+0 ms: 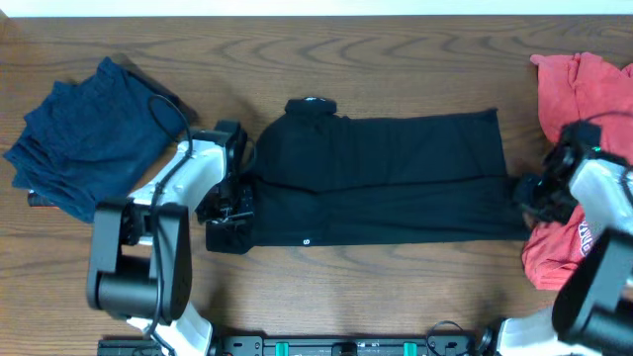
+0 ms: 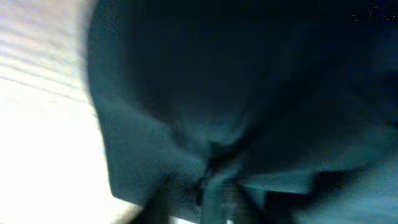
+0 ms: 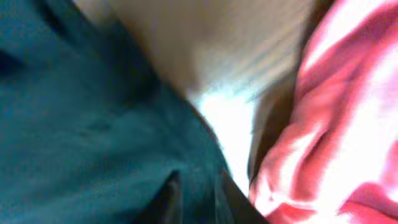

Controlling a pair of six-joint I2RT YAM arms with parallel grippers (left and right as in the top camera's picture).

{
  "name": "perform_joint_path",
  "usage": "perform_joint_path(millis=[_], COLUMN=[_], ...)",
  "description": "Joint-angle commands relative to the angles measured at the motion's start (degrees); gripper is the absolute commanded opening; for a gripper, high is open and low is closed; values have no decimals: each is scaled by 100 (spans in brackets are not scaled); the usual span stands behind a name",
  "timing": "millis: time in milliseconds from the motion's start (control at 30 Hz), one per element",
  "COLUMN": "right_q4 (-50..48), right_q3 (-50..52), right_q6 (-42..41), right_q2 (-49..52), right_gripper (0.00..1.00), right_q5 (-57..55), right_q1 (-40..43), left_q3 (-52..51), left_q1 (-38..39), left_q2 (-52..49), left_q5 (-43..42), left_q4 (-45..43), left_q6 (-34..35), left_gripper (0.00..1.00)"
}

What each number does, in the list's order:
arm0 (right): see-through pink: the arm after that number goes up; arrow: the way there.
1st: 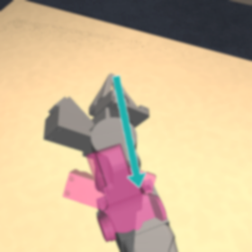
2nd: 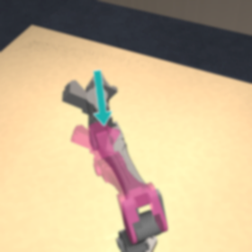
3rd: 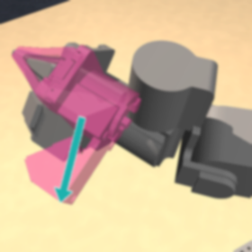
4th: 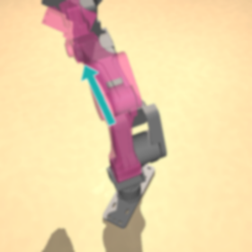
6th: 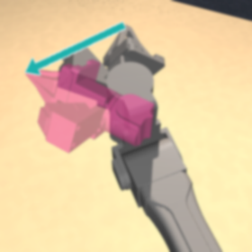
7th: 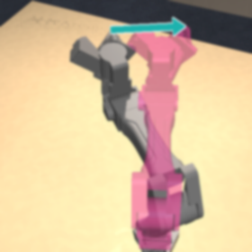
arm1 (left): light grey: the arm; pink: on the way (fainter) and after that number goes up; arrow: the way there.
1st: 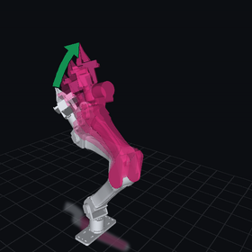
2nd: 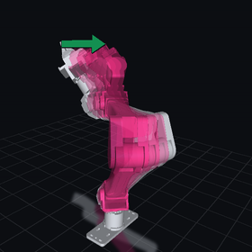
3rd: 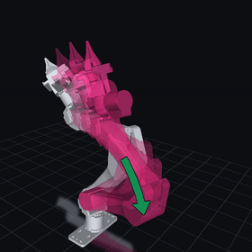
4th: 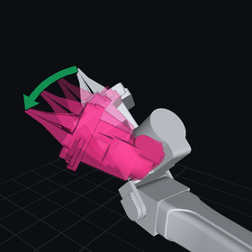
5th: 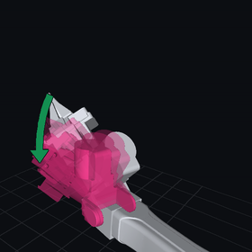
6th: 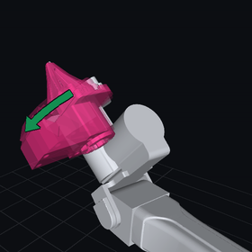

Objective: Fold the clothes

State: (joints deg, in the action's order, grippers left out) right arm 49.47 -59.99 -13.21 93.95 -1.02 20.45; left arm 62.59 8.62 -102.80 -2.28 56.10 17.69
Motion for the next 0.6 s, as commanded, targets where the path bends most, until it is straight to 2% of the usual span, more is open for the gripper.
perform_joint_path(millis=[0, 67, 167, 300, 567], right_q4=[28, 17, 31, 225, 455], right_q3=[-479, -575, -601, -601, -599], right_q6=[155, 348, 455, 581, 579], right_q2=[-702, -973, -1287, -1458, -1456], right_gripper=[53, 56, 56, 56, 58], right_q5=[398, 660, 887, 1032, 1032], right_q1=[11, 7, 4, -35, -66], left_q3=[597, 763, 837, 839, 1054], left_q1=[-46, -46, -46, -46, -44], left_q2=[656, 861, 944, 481, -953], left_q5=[149, 96, -568, -1167, -2332], left_q4=[-363, -944, -2184, -3650, -5189], left_q6=[-39, -264, -793, -826, -822], left_gripper=[98, 98, 99, 98, 98])
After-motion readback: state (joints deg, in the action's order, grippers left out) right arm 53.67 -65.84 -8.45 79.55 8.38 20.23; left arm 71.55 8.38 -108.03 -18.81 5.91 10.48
